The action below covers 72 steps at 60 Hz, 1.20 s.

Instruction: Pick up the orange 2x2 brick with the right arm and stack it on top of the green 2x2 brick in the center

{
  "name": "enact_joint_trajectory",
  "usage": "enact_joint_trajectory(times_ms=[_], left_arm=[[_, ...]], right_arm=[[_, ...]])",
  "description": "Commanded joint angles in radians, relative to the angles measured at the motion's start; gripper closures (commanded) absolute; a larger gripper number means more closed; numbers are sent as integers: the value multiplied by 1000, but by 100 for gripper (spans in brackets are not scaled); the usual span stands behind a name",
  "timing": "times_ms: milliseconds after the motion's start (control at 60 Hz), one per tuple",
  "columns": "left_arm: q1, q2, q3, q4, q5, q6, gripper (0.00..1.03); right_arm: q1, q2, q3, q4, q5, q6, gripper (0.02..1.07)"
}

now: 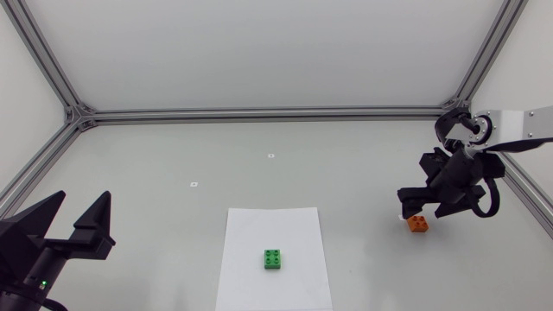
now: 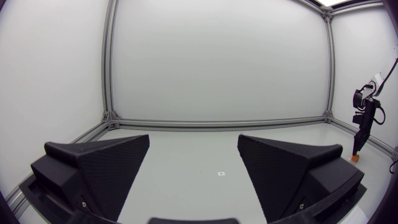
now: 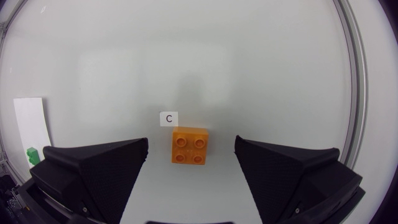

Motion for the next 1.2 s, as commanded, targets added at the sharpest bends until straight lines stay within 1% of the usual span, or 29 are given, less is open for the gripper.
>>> enact_joint_trajectory(times_ms=[0,67,133,267,300,350,400,533,600,683,1117,1150,1183], left_arm=[[3,-8,-41,-13,4,13,4],[3,-8,-41,-15,4,13,4],[3,-8,-41,-13,4,13,4],[3,-8,-41,-13,4,13,4],[3,-8,-41,-13,4,13,4],[3,-8,-41,-13,4,13,4],[3,-8,-41,-13,4,13,4],[3,-8,-41,-15,4,13,4],[3,-8,-41,-15,6,13,4],[3,-8,-41,-13,4,13,4],[3,-8,-41,-13,4,13,4],[3,-8,-41,-13,4,13,4],[3,-8,-41,-15,4,13,4]], right_arm=[[-3,22,-33,13,-4,-15,12],[-6,26,-42,19,-6,-20,12],[-12,37,-45,28,-15,-25,16],[-20,54,-50,39,-21,-26,17],[-20,55,-50,42,-23,-26,19],[-26,55,-50,51,-38,-26,30],[-29,55,-47,53,-50,-32,34],[-29,57,-44,51,-50,-35,35],[-31,55,-44,51,-52,-41,44],[-40,51,-42,48,-60,-48,48],[-43,52,-48,44,-53,-63,48],[-43,52,-48,44,-53,-64,49],[-43,52,-48,44,-53,-66,52]])
